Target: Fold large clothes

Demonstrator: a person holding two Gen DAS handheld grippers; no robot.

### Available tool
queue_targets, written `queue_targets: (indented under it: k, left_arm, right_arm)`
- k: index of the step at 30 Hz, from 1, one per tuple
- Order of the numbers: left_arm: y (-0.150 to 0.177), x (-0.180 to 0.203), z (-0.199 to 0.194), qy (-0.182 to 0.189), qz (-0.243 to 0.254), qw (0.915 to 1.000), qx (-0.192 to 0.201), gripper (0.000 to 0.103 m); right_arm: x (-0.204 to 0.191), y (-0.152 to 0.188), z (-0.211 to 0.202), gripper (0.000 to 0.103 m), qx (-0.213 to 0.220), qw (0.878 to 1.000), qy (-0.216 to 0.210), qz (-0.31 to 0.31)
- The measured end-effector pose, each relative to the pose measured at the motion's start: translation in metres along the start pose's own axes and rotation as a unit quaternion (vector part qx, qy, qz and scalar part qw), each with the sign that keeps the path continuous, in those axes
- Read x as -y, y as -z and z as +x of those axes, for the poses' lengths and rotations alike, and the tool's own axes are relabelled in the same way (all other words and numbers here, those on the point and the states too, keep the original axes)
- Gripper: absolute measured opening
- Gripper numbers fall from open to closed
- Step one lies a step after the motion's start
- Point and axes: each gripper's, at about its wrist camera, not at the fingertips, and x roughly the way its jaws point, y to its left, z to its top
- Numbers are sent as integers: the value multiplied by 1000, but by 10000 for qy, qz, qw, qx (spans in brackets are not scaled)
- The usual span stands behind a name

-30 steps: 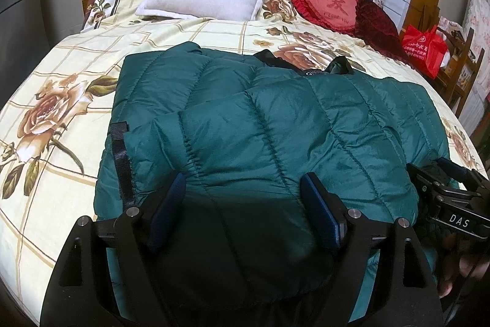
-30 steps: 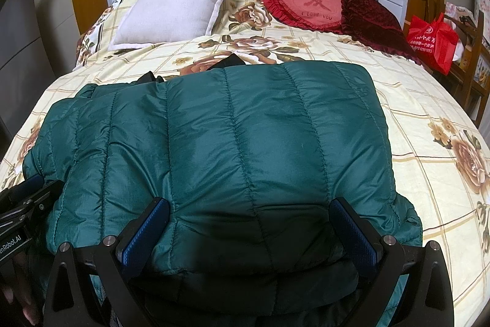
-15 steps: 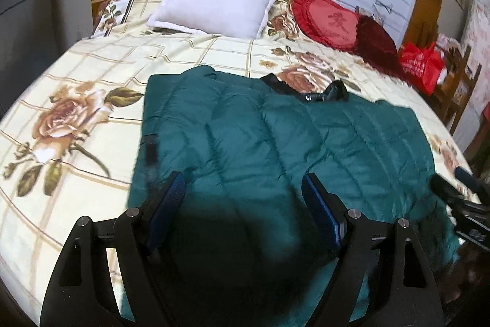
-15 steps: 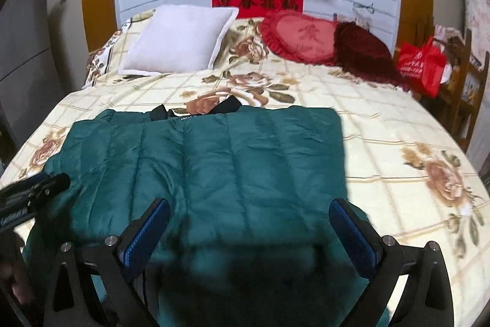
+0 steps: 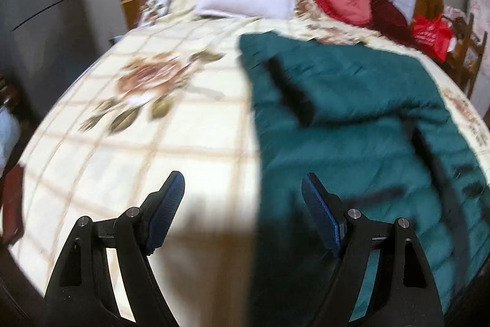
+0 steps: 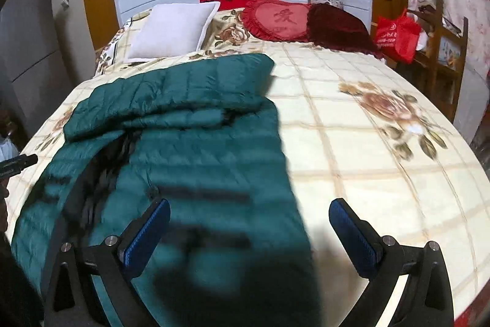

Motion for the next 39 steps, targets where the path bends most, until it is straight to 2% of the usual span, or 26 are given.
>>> queue_targets:
  k: [3,5,7,9,12,14,16,20,22,25,27,30,32,33,34,36,38,39]
  left_arm:
    - [27,-11,-11,-34,-77,9999,-67,79]
    - [48,-9,-19,37,-21,9999,-111,79]
    - [64,-4,-24,129,25,9998,-160,79]
    - [75,0,-27,276,-8,9994,-190,79]
    - [88,4,-31,379,-29,9991,-199,79]
    - [94,2,-35,342,-60,9993,-150,79]
    - [97,-1,-40,354,-133,9992,-141,79]
    - [103,-6,-46,329,-242,9991,-65,79]
    - [105,-7,-46,455,-272,9985,-96,79]
    - [110,-7,-39,792,-369,9956,-347,79]
    - [113,-6,-41,956,-409,9940,-338,80]
    - [115,2,-45,1412,-311,9888,-374,80]
    - [117,12,-48,1625,-106,9859,-385,80]
    - [118,17,-49,1636,-7,9858,-375,80]
    - [119,22,-50,1630,74,9860,-354,80]
    - [119,25,-51,1587,62,9868,-327,80]
    - [118,23,-51,1656,-81,9857,-297,70]
    - [118,23,-52,1660,-102,9857,-283,60]
  right_arm:
    - [17,23,-13,103,-185,9998,33,-41]
    - [29,34,-26,103,-117,9999,44,11]
    - [44,44,-36,103,-92,9992,-265,275]
    - [52,51,-36,103,-243,9963,-682,453]
    - [54,62,-30,102,-542,9935,-909,411]
    - [49,65,-28,101,-624,9939,-864,286]
    - [49,67,-26,100,-685,9918,-1038,304]
    - [48,72,-20,99,-893,9770,-1840,601]
    - [47,74,-19,99,-921,9697,-2154,692]
    - [50,74,-19,99,-887,9636,-2332,956]
    - [58,75,-17,99,-784,9569,-2466,1319]
    - [63,75,-16,99,-655,9512,-2535,1634]
    - [59,74,-17,99,-681,9534,-2476,1586]
    - [54,71,-17,97,-724,9572,-2394,1454]
    - [49,69,-17,90,-742,9623,-2271,1296]
    - [37,67,-17,83,-776,9736,-1912,974]
    - [29,66,-16,75,-714,9818,-1638,647]
    - [25,64,-16,69,-700,9842,-1539,533]
